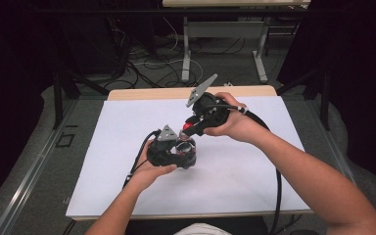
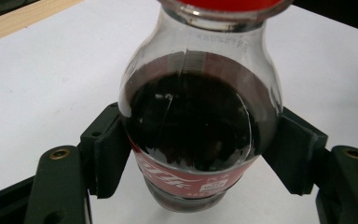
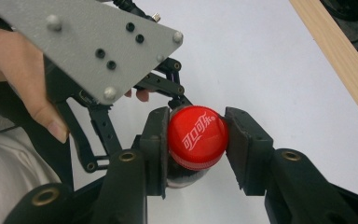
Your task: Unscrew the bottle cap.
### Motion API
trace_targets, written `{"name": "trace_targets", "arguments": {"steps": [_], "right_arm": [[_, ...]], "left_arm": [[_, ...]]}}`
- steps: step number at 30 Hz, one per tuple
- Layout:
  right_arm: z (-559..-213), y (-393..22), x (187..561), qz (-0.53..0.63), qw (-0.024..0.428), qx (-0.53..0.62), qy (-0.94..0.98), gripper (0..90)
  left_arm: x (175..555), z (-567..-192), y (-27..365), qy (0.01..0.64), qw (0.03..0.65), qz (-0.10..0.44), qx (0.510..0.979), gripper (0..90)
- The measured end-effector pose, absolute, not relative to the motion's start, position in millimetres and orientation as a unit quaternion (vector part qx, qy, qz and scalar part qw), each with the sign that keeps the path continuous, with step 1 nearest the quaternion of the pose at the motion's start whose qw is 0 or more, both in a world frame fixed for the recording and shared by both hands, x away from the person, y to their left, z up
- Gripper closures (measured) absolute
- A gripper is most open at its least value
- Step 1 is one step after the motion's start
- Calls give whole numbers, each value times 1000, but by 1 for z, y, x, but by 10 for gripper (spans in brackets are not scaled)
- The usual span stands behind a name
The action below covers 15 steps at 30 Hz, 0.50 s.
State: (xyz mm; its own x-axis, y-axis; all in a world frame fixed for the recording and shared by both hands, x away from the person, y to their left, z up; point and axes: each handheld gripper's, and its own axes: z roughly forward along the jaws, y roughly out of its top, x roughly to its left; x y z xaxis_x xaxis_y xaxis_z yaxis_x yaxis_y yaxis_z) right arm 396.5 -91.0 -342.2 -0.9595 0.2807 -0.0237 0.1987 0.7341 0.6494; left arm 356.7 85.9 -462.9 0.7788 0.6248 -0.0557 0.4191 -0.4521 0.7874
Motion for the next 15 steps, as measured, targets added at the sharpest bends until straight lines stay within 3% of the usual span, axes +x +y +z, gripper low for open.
{"name": "trace_targets", "arguments": {"steps": [15], "right_arm": [[-353,-112,391,342,78,176,920,613]], "left_arm": [[381,-457,92,347,424,136,825,301]]}}
